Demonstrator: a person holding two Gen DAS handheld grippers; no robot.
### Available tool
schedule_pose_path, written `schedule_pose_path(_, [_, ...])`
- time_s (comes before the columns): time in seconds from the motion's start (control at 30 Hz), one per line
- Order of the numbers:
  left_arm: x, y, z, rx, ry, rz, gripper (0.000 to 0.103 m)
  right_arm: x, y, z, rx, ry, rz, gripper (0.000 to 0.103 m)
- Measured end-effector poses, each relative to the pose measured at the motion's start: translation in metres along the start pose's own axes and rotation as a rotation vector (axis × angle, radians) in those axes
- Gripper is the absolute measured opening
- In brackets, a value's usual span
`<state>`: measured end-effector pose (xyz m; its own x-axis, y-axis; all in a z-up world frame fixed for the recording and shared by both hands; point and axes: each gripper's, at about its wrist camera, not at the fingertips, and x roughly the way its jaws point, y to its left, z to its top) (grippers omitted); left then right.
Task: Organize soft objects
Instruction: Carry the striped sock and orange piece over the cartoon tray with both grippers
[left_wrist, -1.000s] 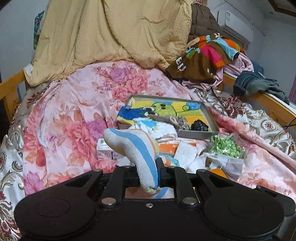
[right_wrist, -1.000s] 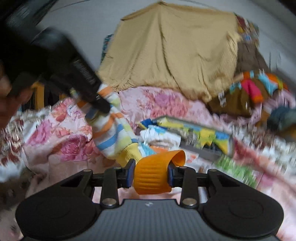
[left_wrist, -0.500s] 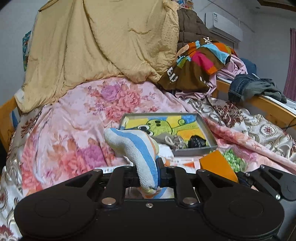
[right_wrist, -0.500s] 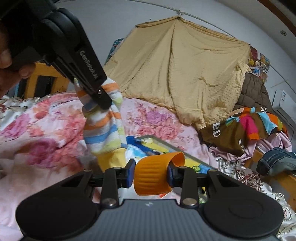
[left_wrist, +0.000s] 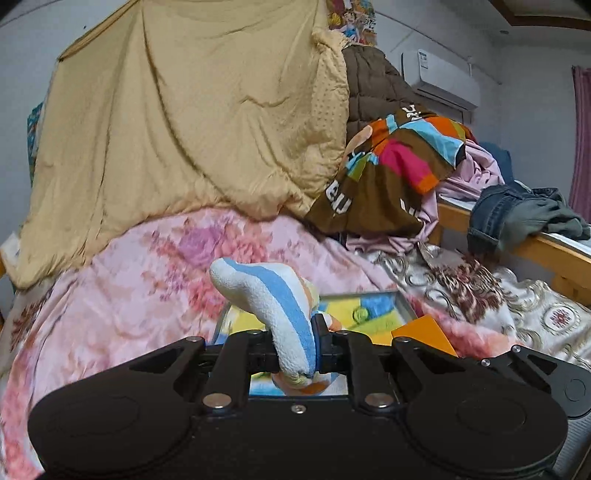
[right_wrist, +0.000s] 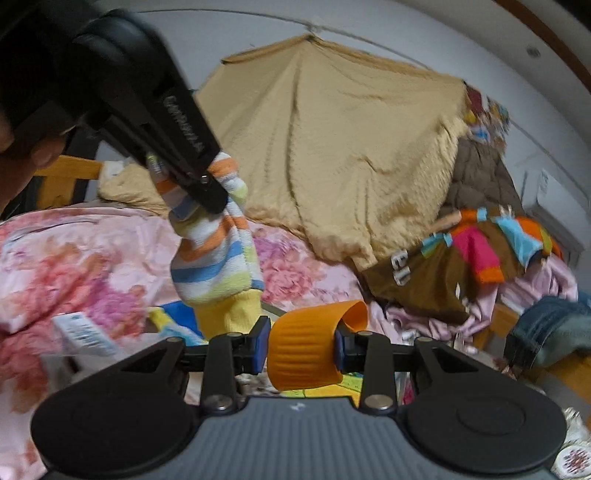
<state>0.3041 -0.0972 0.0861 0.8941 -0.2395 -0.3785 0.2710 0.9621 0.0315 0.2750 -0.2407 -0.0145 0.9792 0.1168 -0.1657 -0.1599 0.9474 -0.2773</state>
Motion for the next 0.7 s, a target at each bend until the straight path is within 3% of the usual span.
schedule_pose_path(0.47, [0.119, -0.041, -0.004, -0.078, -0.008, -0.017, 0.016, 0.068, -0.058, -0.027, 0.18, 0.151, 0.008, 0.037])
schedule_pose_path(0.7, [0.164, -0.045, -0.019, -0.137, 0.048, -0.029, 0.017, 0.084, -0.079, -0.035, 0.316, 0.241, 0.06, 0.038])
